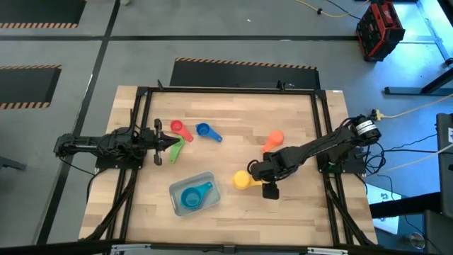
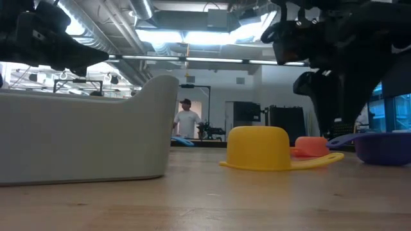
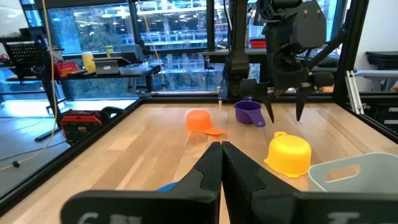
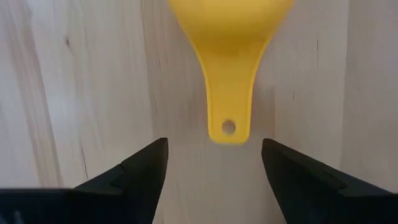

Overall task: Nest measuring cups in basket
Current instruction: Stack the yellow measuring cup into the light blue measuring cup in the grey bin

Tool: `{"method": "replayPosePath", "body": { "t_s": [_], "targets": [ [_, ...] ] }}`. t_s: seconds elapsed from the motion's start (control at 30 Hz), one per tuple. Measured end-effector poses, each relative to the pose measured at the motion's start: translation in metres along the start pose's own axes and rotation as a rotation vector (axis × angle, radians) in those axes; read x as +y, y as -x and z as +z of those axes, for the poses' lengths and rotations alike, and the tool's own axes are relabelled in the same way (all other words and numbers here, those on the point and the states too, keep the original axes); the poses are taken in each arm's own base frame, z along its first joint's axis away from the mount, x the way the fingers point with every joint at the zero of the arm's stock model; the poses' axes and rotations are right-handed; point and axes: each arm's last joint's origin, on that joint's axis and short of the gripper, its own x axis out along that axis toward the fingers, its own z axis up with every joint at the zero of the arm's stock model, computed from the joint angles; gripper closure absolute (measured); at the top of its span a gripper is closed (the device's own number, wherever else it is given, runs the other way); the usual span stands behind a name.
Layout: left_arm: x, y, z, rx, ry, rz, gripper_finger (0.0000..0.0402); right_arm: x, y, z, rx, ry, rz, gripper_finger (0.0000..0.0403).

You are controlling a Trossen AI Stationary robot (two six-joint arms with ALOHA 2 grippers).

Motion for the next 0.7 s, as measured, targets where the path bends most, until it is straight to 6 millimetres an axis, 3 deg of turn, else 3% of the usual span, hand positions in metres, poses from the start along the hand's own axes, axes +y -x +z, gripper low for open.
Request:
{"method": "replayPosePath", "body": {
  "t_s": [0.53,0.7],
  "targets": [
    [0.000,0.000,0.000,0.000,0.000,0.000,0.0401,0.000,0.000,0.007,-0.088,0.028,-0.049,0.0137],
    [0.000,0.000,0.000,0.000,0.000,0.001,0.0401,0.000,-0.013,0.008,-0.059,0.029,-0.060,0.0137]
  ]
}}
